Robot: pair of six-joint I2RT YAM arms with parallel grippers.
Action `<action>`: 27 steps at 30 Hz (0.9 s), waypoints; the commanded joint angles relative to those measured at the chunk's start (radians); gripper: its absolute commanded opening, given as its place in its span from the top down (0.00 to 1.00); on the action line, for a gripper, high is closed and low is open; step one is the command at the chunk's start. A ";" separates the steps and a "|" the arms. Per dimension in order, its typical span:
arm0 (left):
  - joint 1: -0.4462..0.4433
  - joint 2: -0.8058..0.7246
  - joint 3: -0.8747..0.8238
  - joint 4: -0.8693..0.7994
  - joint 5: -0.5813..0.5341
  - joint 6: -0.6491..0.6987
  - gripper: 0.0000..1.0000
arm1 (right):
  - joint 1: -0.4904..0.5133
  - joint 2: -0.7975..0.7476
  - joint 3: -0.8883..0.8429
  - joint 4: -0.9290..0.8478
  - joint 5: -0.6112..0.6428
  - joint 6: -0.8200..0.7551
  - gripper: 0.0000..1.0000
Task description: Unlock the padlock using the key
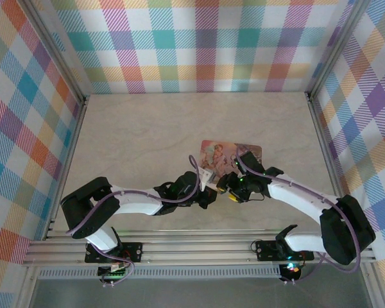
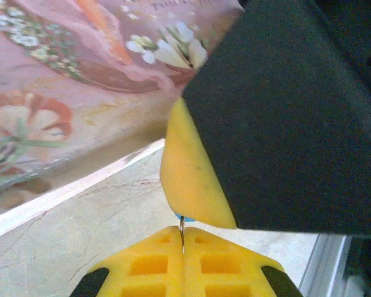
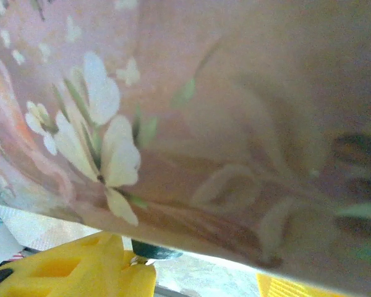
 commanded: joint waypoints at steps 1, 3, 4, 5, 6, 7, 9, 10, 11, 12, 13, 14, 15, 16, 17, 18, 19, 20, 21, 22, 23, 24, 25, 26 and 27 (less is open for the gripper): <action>0.018 -0.004 -0.013 0.137 0.040 -0.118 1.00 | 0.008 0.008 -0.043 0.035 0.006 0.055 0.43; 0.018 0.003 -0.016 0.156 0.045 -0.143 1.00 | 0.010 0.009 -0.056 0.060 0.012 0.072 0.43; 0.016 0.008 -0.019 0.165 0.047 -0.156 1.00 | 0.010 0.010 -0.063 0.073 0.015 0.083 0.43; 0.017 0.014 -0.022 0.176 0.048 -0.167 1.00 | 0.012 0.009 -0.069 0.086 0.020 0.092 0.43; 0.018 0.018 -0.026 0.182 0.048 -0.175 1.00 | 0.012 0.008 -0.075 0.093 0.024 0.099 0.43; 0.016 0.024 -0.028 0.187 0.049 -0.181 1.00 | 0.011 0.008 -0.078 0.099 0.028 0.106 0.44; 0.016 0.033 -0.031 0.193 0.055 -0.191 1.00 | 0.012 0.008 -0.082 0.106 0.033 0.114 0.44; 0.016 0.037 -0.033 0.196 0.057 -0.197 1.00 | 0.012 0.010 -0.081 0.107 0.035 0.116 0.45; 0.015 0.042 -0.034 0.200 0.058 -0.203 1.00 | 0.012 0.009 -0.081 0.107 0.038 0.120 0.46; 0.015 0.045 -0.036 0.202 0.058 -0.207 1.00 | 0.011 0.008 -0.083 0.107 0.040 0.122 0.47; 0.013 0.047 -0.039 0.204 0.059 -0.210 1.00 | 0.012 0.007 -0.084 0.108 0.042 0.122 0.48; 0.012 0.047 -0.042 0.204 0.058 -0.212 1.00 | 0.011 0.004 -0.086 0.107 0.045 0.124 0.50; 0.009 0.048 -0.046 0.206 0.056 -0.214 1.00 | 0.011 0.002 -0.087 0.107 0.045 0.125 0.50; 0.006 0.047 -0.051 0.206 0.054 -0.217 1.00 | 0.011 0.000 -0.090 0.106 0.047 0.129 0.51; 0.003 0.045 -0.056 0.205 0.050 -0.218 1.00 | 0.012 -0.004 -0.094 0.106 0.047 0.134 0.51; 0.002 0.045 -0.060 0.206 0.048 -0.219 1.00 | 0.011 -0.007 -0.097 0.109 0.047 0.138 0.51; -0.003 0.046 -0.064 0.206 0.046 -0.223 1.00 | 0.011 -0.009 -0.103 0.112 0.047 0.144 0.51; -0.006 0.048 -0.068 0.210 0.045 -0.225 1.00 | 0.012 -0.014 -0.108 0.117 0.046 0.149 0.51; -0.009 0.050 -0.074 0.213 0.041 -0.230 1.00 | 0.011 -0.017 -0.112 0.121 0.046 0.154 0.51; -0.013 0.054 -0.077 0.223 0.038 -0.236 1.00 | 0.012 -0.020 -0.118 0.125 0.045 0.161 0.51; -0.019 0.061 -0.079 0.233 0.037 -0.243 1.00 | 0.012 -0.021 -0.122 0.129 0.044 0.165 0.50; -0.025 0.067 -0.078 0.238 0.036 -0.247 1.00 | 0.011 -0.023 -0.124 0.130 0.044 0.169 0.50; -0.034 0.075 -0.078 0.244 0.032 -0.253 1.00 | 0.012 -0.023 -0.129 0.135 0.044 0.175 0.49; -0.042 0.081 -0.080 0.250 0.025 -0.259 1.00 | 0.011 -0.023 -0.132 0.140 0.044 0.182 0.49; -0.048 0.086 -0.082 0.258 0.017 -0.266 1.00 | 0.012 -0.023 -0.136 0.145 0.044 0.190 0.49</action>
